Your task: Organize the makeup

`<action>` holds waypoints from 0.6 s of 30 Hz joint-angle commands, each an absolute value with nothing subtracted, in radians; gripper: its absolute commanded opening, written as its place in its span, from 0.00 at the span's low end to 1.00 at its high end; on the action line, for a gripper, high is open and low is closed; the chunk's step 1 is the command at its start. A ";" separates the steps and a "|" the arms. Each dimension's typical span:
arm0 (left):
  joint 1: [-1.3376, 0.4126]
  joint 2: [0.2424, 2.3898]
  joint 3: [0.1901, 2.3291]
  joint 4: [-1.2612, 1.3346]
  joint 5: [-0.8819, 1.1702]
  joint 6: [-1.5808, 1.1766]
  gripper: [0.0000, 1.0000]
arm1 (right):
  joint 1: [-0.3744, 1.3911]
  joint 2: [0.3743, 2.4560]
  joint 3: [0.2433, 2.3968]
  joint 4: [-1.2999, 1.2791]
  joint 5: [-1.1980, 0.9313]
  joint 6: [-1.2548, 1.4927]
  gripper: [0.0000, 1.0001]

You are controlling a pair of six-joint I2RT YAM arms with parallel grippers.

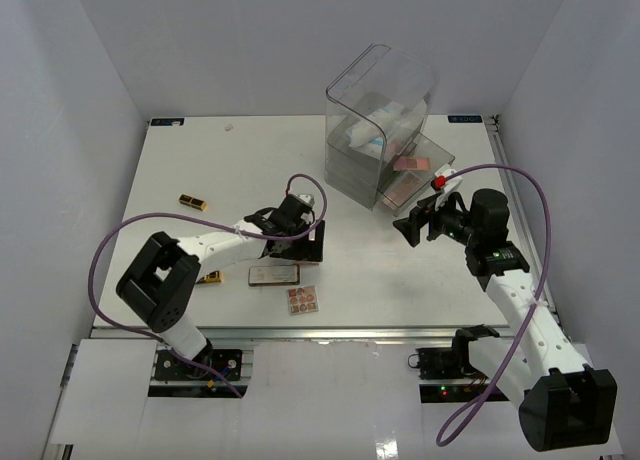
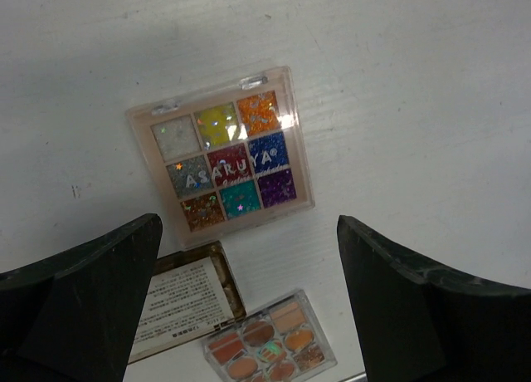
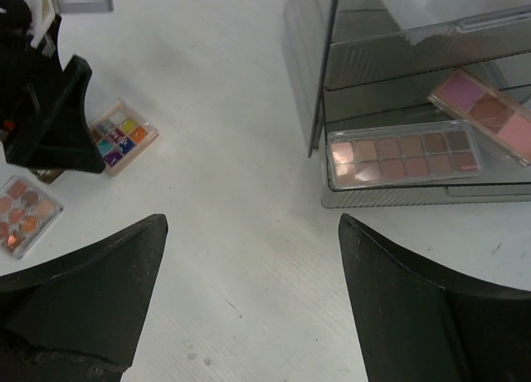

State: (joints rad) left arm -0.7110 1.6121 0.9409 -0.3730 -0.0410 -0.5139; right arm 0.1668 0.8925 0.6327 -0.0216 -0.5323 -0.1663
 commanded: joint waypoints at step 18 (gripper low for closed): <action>-0.790 1.805 1.112 -0.472 -0.328 -0.626 0.97 | 0.141 0.838 0.627 0.066 -0.498 -0.075 0.90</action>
State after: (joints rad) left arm -0.7781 1.7777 1.0896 -0.4617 -0.2784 -0.6181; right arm 0.1534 0.8546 0.6315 0.0261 -0.4995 -0.0862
